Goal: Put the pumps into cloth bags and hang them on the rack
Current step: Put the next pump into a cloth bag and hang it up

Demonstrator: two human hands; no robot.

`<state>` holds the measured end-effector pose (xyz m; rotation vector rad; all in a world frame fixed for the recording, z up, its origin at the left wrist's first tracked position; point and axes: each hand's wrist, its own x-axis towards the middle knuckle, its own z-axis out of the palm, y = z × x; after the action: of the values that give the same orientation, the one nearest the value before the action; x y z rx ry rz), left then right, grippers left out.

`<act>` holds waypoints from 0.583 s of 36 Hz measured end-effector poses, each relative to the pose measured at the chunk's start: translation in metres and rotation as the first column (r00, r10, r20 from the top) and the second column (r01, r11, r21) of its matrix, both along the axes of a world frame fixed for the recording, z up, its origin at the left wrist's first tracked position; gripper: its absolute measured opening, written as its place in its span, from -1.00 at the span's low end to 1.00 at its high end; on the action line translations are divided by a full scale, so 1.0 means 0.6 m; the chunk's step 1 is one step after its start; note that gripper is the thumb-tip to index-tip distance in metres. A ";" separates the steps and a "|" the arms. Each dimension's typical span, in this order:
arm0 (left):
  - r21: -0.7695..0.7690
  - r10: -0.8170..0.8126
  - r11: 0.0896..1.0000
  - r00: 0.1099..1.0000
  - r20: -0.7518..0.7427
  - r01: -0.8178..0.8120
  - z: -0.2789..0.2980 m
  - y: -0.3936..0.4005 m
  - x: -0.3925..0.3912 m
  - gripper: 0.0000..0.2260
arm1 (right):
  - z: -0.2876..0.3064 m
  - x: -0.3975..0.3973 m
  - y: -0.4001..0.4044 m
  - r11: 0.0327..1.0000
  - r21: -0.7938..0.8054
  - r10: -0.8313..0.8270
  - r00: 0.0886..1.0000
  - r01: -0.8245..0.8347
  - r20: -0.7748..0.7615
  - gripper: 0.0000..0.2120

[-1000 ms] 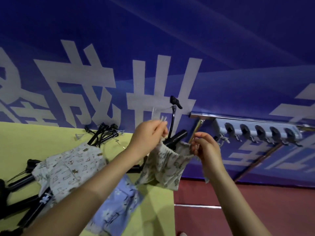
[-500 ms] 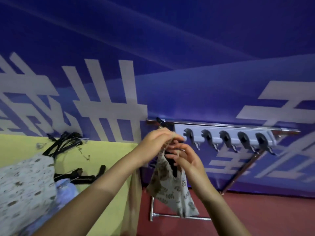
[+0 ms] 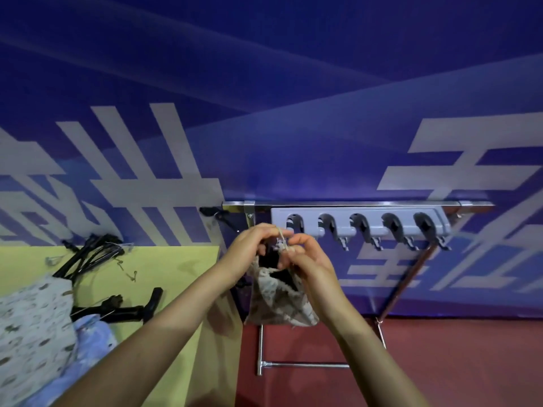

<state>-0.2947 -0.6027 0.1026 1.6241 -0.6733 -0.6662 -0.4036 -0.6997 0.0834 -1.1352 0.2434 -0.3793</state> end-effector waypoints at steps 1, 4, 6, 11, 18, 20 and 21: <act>0.036 0.032 0.999 0.998 0.050 -0.034 -0.005 0.002 0.002 -0.65 | 0.000 -0.001 -0.005 0.999 -0.043 0.001 1.000 -0.002 -0.018 -0.87; 0.134 0.010 0.990 0.982 0.189 -0.036 -0.014 0.009 0.001 -0.81 | -0.002 -0.004 -0.019 0.992 -0.116 0.040 0.997 -0.047 -0.063 -0.88; 0.134 0.010 0.990 0.976 0.218 -0.040 -0.019 0.010 -0.003 -0.85 | -0.005 -0.006 -0.025 0.990 -0.126 0.057 0.996 -0.065 -0.071 -0.89; 0.242 -0.129 0.969 0.942 0.309 0.053 -0.024 0.009 -0.002 -0.69 | 0.005 -0.011 -0.033 0.966 -0.186 0.166 0.983 -0.177 -0.072 -0.89; 0.429 -0.395 0.877 0.834 0.384 0.218 -0.026 -0.004 -0.007 -0.91 | 0.024 -0.010 -0.051 0.896 -0.325 0.265 0.952 -0.302 -0.153 -0.90; 0.402 -0.384 0.888 0.841 0.380 0.224 -0.028 -0.009 0.000 -0.90 | 0.026 -0.011 -0.060 0.904 -0.285 0.290 0.946 -0.320 -0.143 -0.90; 0.395 -0.384 0.889 0.849 0.363 0.233 -0.030 -0.011 0.003 -0.86 | 0.027 -0.012 -0.064 0.905 -0.281 0.291 0.946 -0.320 -0.139 -0.90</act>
<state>-0.2927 -0.6092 0.0846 2.0335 -1.2282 -0.6852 -0.4105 -0.7381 0.0996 -1.4696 0.0864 -0.0819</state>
